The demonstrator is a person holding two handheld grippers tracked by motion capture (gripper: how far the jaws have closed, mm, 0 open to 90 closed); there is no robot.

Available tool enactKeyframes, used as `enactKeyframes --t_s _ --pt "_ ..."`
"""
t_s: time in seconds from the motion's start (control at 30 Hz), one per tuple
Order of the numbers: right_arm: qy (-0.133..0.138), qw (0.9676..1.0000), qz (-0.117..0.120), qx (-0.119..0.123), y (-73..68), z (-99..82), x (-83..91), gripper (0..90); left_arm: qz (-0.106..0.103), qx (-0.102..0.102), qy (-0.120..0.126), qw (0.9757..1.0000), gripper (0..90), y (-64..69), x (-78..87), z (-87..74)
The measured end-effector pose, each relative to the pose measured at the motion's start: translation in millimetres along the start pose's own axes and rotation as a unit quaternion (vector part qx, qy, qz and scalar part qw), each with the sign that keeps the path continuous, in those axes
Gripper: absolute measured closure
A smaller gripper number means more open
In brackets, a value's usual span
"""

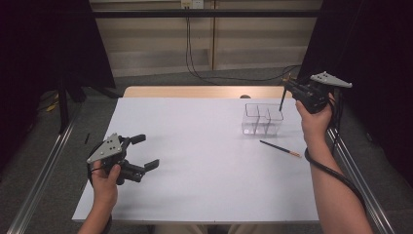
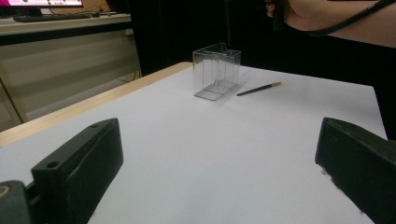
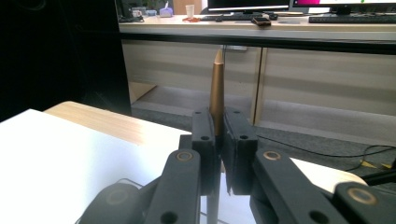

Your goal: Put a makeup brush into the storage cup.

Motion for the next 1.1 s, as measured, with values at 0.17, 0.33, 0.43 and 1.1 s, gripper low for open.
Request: enactKeyframes --t_s 0.17,0.33,0.43,1.1 --pt "-0.001 0.9999 0.005 0.011 -3.7 1.2 1.8 83.8 0.001 -0.002 -0.002 1.0 0.9 0.5 -0.4 0.4" --pt "-0.002 0.9999 0.009 0.013 -5.7 0.2 3.5 83.8 0.001 -0.001 -0.002 1.0 0.9 0.5 0.0 0.3" --pt "-0.001 0.9998 0.011 0.014 -6.4 -1.5 4.9 83.8 0.001 -0.002 -0.001 1.0 0.9 0.4 0.3 0.5" --pt "-0.006 0.9998 0.014 0.011 -7.3 -11.9 12.3 83.8 -0.001 -0.001 0.001 1.0 0.9 1.7 -0.1 1.2"
Point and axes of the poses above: each handheld gripper's, and its own axes: x roughly backward along the jaws, z roughly out of its top, y roughly to its right, the point moved 3 cm from there along -x, roughly forward along the jaws, and after that the axes turned 10 degrees about x, right-handed, at the moved point
